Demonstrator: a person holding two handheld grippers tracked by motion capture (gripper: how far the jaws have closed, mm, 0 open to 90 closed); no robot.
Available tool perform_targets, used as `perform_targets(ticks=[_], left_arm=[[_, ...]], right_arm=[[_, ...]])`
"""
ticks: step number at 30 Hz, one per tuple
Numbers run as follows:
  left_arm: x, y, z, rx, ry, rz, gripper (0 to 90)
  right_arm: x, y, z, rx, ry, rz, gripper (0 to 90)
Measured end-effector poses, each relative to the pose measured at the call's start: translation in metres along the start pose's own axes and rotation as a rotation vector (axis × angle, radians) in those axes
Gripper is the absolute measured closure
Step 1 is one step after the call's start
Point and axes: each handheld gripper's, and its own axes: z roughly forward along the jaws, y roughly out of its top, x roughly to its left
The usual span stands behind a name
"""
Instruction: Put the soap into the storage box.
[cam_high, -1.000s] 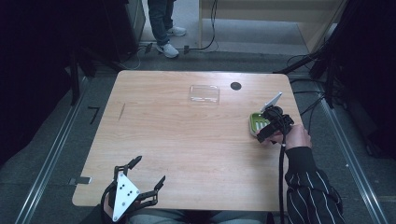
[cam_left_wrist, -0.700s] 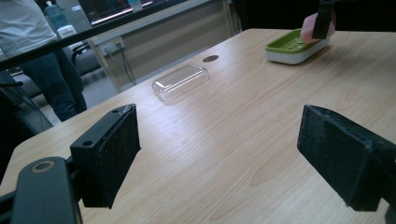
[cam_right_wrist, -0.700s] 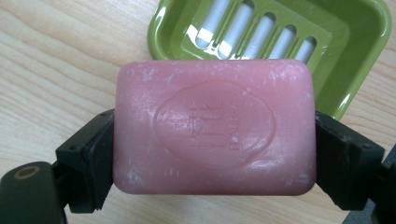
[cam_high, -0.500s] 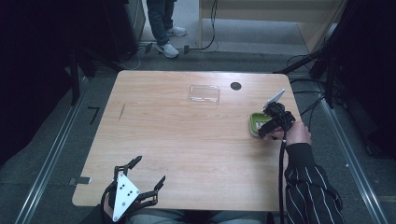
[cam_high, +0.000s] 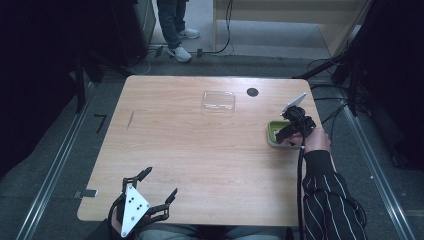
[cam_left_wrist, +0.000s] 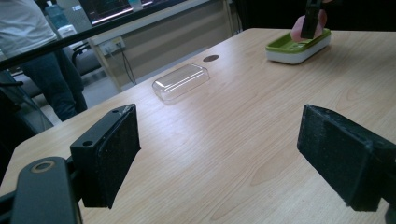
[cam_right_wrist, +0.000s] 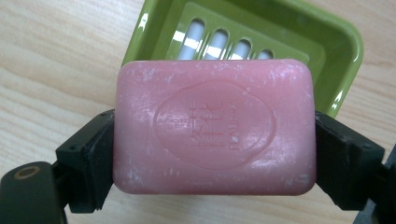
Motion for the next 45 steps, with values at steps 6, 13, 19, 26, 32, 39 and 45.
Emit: perform_targets(ticks=[6, 13, 19, 26, 32, 39, 45], left_arm=[[0.000, 0.000, 0.000, 0.002, 0.000, 0.001, 13.6], [0.000, 0.000, 0.000, 0.000, 0.001, 0.000, 13.6], [0.000, 0.000, 0.000, 0.000, 0.000, 0.000, 13.6], [0.000, 0.000, 0.000, 0.000, -0.001, 0.001, 13.6], [-0.001, 0.000, 0.000, 0.002, 0.000, 0.003, 13.6], [-0.001, 0.000, 0.000, 0.002, -0.002, 0.004, 13.6], [0.000, 0.000, 0.000, 0.003, 0.000, 0.002, 13.6]], right_arm=[[-0.001, 0.004, 0.002, -0.019, 0.008, 0.016, 13.7], [-0.001, 0.010, 0.004, -0.036, -0.005, 0.035, 13.7], [0.000, 0.013, 0.006, -0.042, -0.017, 0.046, 13.7], [-0.004, 0.013, 0.007, -0.064, -0.013, 0.066, 13.7], [-0.007, 0.012, 0.007, -0.073, -0.018, 0.085, 13.7], [-0.007, 0.013, 0.009, -0.086, -0.025, 0.102, 13.7], [-0.004, 0.018, 0.014, -0.085, -0.021, 0.117, 13.6]])
